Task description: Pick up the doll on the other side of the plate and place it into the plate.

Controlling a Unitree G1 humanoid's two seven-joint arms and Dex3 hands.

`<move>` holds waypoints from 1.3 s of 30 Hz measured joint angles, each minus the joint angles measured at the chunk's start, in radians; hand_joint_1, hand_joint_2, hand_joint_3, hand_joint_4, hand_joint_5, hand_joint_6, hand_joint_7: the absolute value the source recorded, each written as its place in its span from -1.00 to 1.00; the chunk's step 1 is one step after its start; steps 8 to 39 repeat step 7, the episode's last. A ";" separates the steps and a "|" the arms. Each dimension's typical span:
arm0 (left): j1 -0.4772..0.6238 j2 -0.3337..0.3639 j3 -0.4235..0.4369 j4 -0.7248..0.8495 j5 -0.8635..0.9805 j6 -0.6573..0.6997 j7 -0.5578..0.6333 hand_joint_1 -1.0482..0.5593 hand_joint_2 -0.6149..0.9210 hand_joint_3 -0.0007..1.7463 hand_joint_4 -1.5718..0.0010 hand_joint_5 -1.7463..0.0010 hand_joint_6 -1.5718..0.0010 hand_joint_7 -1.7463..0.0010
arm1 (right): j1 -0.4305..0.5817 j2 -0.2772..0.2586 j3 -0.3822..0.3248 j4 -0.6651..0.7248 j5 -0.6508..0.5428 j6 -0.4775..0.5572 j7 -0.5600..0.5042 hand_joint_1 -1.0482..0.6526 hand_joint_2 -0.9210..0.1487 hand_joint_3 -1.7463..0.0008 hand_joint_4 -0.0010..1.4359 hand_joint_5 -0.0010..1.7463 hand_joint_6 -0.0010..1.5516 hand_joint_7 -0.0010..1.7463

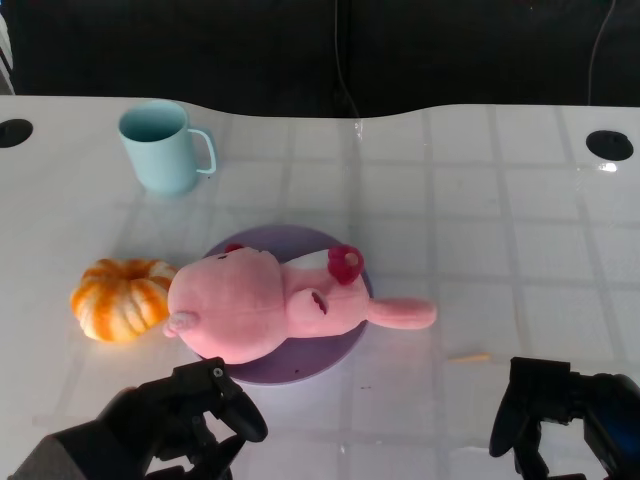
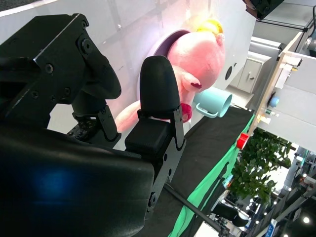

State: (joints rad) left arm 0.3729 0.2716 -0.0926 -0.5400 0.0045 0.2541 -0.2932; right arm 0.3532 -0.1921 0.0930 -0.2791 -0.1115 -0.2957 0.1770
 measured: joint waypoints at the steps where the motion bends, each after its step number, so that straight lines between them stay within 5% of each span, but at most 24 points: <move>1: 0.000 -0.003 0.000 0.002 -0.001 0.000 0.000 0.20 0.90 -0.22 0.22 -0.85 0.28 -0.65 | -0.001 0.000 0.000 0.005 -0.002 -0.005 0.000 0.46 0.14 -0.76 0.26 1.00 0.04 0.75; 39: 0.000 -0.008 0.008 0.010 -0.007 -0.007 0.000 0.20 0.83 -0.12 0.21 -0.87 0.27 -0.66 | -0.003 0.005 0.001 0.011 -0.004 -0.014 0.000 0.44 0.14 -0.75 0.25 1.00 0.04 0.71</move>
